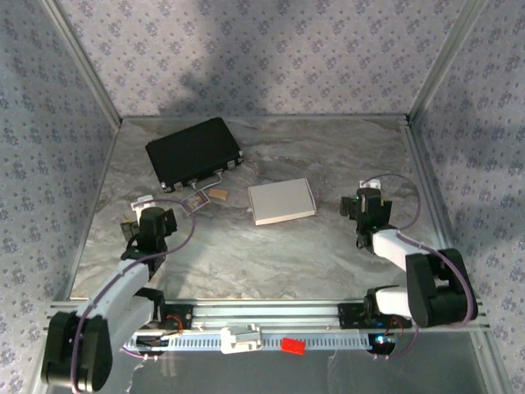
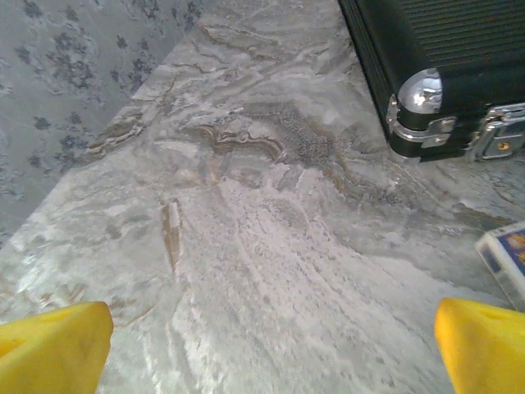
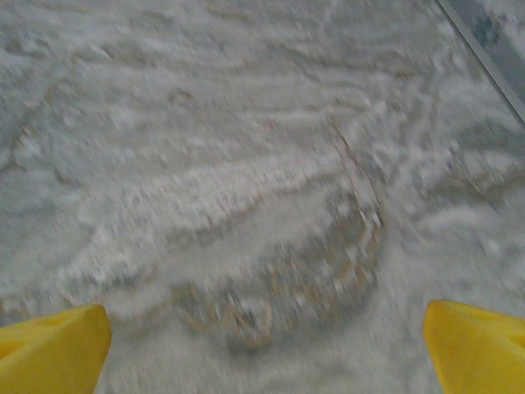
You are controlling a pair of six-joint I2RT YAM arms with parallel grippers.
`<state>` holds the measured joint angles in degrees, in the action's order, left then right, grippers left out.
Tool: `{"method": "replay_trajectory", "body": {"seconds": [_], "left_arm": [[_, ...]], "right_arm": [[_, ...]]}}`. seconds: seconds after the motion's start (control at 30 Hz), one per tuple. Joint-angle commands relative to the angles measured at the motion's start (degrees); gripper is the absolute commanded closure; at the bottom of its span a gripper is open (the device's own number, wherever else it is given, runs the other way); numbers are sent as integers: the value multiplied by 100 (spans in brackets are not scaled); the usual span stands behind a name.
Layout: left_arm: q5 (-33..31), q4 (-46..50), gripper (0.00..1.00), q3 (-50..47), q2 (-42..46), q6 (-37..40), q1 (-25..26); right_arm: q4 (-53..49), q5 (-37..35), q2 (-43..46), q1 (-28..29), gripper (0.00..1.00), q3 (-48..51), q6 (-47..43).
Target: Fold the paper box
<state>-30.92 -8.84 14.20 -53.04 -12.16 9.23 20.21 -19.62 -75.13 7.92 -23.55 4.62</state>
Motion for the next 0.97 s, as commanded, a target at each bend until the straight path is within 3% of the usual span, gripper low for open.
{"method": "replay_trajectory", "body": {"seconds": [0.0,0.1,0.23,0.3,0.37,0.4,0.43,0.5,0.57,0.6,0.67,0.93], "left_arm": [[785,-1872,0,27,-644,458,-310],[1556,-2828,0,120,-1385,642,-554],[2014,-3566,0,421,-2250,1032,-776],[2321,-4369,0,348,-2904,1006,-899],[2504,-5530,0,179,-3605,1099,-901],[2420,-5309,0,270,-3619,1076,-899],[2294,-4355,0,506,-3363,970,-909],[2206,-4413,0,741,-3603,951,-932],[2205,-3789,0,917,-3455,910,-927],[2196,-4190,0,810,-3564,923,-932],[2194,-3829,0,891,-3452,898,-935],[2179,-3899,0,870,-3483,913,-932]], "right_arm": [[1043,519,-448,-179,1,-343,-680],[1588,908,-550,-418,1,-181,-932],[2299,1202,-794,-946,1,120,-424],[2812,1392,-1185,-1018,1,212,-406],[2572,1270,-1180,-881,1,106,-547],[2743,1221,-1209,-852,1,153,-563],[2627,1187,-1164,-837,1,135,-568],[2630,1239,-1165,-854,1,141,-559],[2643,1256,-1185,-863,1,127,-553],[2629,1273,-1179,-873,1,123,-558],[2629,1271,-1180,-872,1,126,-559],[2687,1249,-1179,-847,1,155,-584]]}}
